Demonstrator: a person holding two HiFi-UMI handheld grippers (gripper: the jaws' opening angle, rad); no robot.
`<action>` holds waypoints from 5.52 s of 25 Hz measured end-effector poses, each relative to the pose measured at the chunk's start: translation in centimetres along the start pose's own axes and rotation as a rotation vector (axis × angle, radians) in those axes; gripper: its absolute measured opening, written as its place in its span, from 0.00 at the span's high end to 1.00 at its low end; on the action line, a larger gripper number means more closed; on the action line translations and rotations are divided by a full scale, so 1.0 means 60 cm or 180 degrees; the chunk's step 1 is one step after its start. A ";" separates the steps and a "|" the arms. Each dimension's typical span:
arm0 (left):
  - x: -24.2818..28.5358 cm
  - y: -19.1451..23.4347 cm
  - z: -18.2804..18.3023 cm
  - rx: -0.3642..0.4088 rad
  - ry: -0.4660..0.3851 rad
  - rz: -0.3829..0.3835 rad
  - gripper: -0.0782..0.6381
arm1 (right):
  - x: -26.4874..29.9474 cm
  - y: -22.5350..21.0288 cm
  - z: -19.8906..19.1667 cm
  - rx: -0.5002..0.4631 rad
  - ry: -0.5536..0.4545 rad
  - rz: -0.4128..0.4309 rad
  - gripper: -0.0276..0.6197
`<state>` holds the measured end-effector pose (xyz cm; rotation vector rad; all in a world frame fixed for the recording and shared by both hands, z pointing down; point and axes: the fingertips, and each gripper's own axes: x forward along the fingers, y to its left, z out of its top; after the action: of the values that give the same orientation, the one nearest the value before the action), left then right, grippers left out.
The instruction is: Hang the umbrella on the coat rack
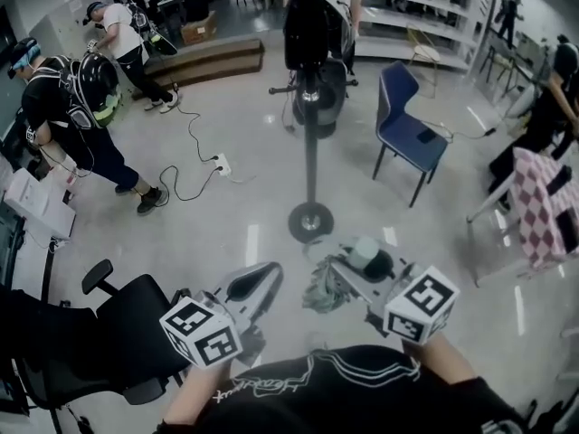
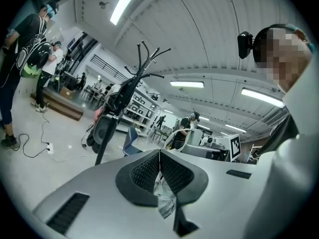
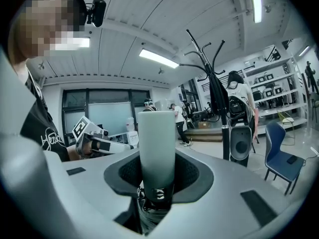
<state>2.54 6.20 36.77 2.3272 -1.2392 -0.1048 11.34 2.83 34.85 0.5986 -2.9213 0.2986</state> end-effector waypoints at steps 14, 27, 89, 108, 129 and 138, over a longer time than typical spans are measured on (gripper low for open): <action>0.116 0.090 0.041 -0.0043 0.0110 0.0127 0.89 | 0.084 -0.134 0.012 0.0023 0.0022 0.0104 0.75; 0.123 0.154 0.092 0.0012 -0.0058 0.0105 0.89 | 0.143 -0.179 0.039 0.0042 0.0011 -0.0030 0.75; 0.339 0.619 0.359 -0.0060 0.0459 -0.1052 0.89 | 0.565 -0.491 0.146 0.0245 0.0149 -0.1452 0.75; 0.425 0.614 0.319 -0.0082 0.0752 -0.1139 0.89 | 0.542 -0.586 0.025 0.0485 0.0408 -0.1751 0.75; 0.443 0.643 0.289 -0.0088 0.0976 -0.1044 0.89 | 0.572 -0.637 -0.153 0.0789 0.0943 -0.1904 0.74; 0.426 0.647 0.281 -0.0114 0.0977 -0.0956 0.89 | 0.598 -0.634 -0.166 0.0850 0.1015 -0.1702 0.70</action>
<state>-16.90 -38.70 44.03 2.3733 -0.7311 0.1246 -5.02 -42.57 57.25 1.2079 -2.3241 0.6451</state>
